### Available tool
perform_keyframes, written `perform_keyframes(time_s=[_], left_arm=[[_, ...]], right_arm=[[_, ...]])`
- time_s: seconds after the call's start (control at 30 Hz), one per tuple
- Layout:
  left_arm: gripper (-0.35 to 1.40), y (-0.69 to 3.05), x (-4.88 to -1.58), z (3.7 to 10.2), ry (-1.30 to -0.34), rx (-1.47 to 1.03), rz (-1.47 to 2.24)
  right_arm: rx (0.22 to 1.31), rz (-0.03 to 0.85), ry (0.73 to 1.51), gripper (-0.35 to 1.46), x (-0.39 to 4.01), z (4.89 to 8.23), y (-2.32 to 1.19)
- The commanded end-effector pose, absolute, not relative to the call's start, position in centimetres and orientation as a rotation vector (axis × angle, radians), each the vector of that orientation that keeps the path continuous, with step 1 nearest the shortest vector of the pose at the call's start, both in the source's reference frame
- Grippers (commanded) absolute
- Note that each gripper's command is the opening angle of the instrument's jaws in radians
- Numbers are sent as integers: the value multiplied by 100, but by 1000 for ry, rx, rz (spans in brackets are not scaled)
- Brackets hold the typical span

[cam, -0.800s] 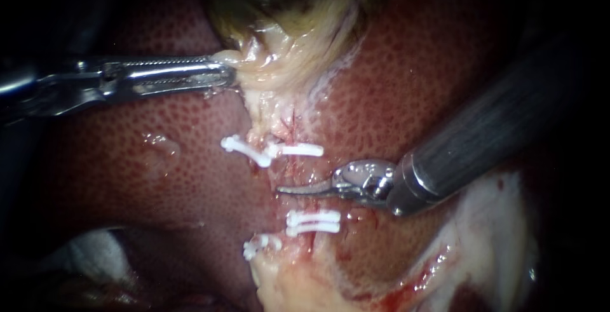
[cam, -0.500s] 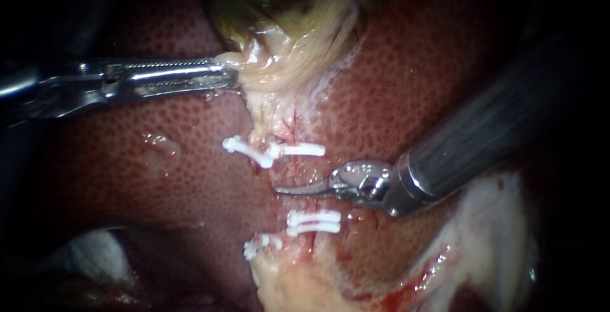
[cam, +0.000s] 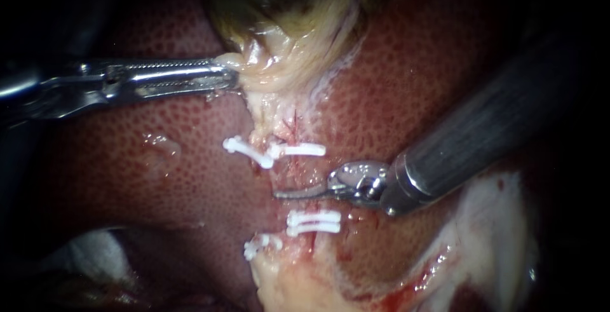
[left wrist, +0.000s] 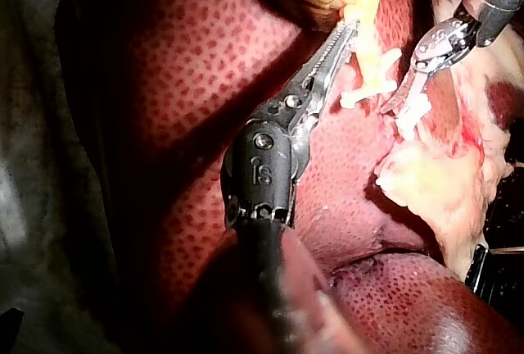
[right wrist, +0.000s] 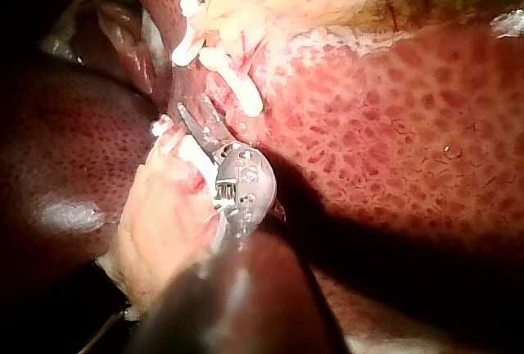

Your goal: Go back from the cut right tube

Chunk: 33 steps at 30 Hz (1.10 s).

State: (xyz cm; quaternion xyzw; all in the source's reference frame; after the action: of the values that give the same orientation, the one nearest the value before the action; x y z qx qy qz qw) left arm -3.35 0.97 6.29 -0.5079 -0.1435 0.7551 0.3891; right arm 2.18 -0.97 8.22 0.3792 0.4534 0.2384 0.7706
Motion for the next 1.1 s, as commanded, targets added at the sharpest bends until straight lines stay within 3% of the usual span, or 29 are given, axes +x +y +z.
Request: perform_keyframes(time_s=[0.03, 0.37, 0.63, 1.1], left_arm=[[-35, 97, -335, 629, -365, -1291, 1920], [-35, 97, -335, 629, -365, -1292, 1920], [-35, 99, -331, 633, -368, -1293, 1921], [-35, 99, -331, 636, -366, -1294, 1922]], right_arm=[[816, 513, 989, 103, 218, 822, -97], [839, 478, 998, 113, 217, 817, -102], [833, 318, 1046, 121, 188, 796, -111], [536, 242, 1101, 143, 102, 728, -39]])
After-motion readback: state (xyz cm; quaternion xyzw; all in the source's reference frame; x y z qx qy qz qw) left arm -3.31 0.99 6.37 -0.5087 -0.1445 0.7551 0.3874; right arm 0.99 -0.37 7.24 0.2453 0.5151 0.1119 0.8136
